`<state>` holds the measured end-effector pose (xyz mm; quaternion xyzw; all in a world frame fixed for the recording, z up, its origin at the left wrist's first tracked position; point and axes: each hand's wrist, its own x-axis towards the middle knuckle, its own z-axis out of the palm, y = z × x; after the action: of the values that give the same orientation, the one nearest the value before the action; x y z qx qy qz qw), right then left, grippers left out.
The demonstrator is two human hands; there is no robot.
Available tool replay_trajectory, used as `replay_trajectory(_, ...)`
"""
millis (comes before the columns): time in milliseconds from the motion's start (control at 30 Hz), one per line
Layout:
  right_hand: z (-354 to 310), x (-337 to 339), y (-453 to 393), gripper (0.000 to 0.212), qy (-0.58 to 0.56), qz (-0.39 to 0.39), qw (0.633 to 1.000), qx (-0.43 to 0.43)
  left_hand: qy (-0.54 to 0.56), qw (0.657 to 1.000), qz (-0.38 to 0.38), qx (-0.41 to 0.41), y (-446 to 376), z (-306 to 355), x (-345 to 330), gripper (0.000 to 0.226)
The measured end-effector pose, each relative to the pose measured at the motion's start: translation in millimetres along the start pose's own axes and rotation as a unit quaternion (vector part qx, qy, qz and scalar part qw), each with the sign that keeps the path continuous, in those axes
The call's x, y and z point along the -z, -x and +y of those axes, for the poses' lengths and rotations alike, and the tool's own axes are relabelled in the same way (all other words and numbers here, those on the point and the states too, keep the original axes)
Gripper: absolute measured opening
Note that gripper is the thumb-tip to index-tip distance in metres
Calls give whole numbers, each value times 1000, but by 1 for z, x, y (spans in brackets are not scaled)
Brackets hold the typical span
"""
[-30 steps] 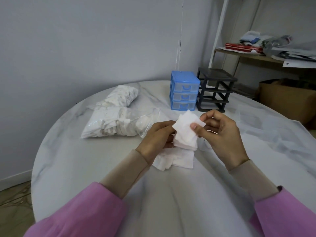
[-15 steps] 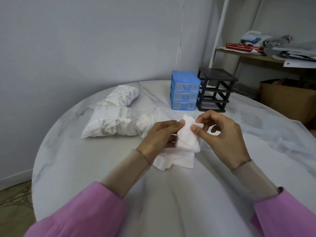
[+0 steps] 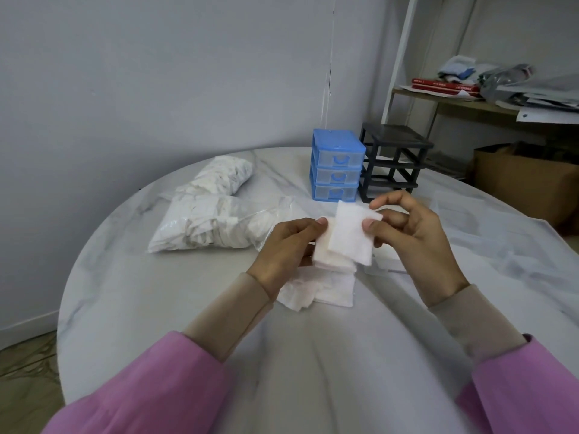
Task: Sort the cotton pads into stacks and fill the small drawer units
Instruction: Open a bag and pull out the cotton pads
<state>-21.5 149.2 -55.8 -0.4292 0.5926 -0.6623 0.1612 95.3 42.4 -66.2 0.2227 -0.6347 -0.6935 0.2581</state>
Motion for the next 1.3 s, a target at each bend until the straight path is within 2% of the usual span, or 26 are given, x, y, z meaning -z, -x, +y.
replay_trajectory(267, 10, -3, 2, 23, 134, -14, 989, 61, -8, 1000, -5, 3, 0, -1, -2, 22)
replay_trajectory(467, 9, 0, 2, 25, 150, -50, 984, 81, -17, 1000, -1, -10, -2, -3, -1, 22)
replay_trajectory(633, 10, -1, 2, 30, 195, -38, 973, 120, -2, 1000, -9, -7, -3, -3, -1, 27)
replay_trajectory(800, 13, -1, 0, 35, 240, 6, 960, 142, 10, 998, -22, -51, -4, -5, -2, 16)
replay_trajectory(900, 12, 2, -2, 38, 211, 2, 974, 82, 41, 996, 0, -75, -6, -5, -1, 14)
replay_trajectory(967, 10, 5, -2, 38, 176, -42, 983, 19, 60, 994, 13, -85, -9, -4, -1, 16)
replay_trajectory(1067, 12, 8, -4, 40, 166, -75, 983, -14, 72, 993, 13, -95, -11, -2, -7, 20)
replay_trajectory(1233, 12, 25, -18, 27, 33, 11, 999, -12, 26, 992, 37, -114, -28, 2, -22, 15)
replay_trajectory(1300, 13, 35, -24, 22, 17, 55, 998, -1, -10, 992, 44, -119, -39, 2, -31, 12)
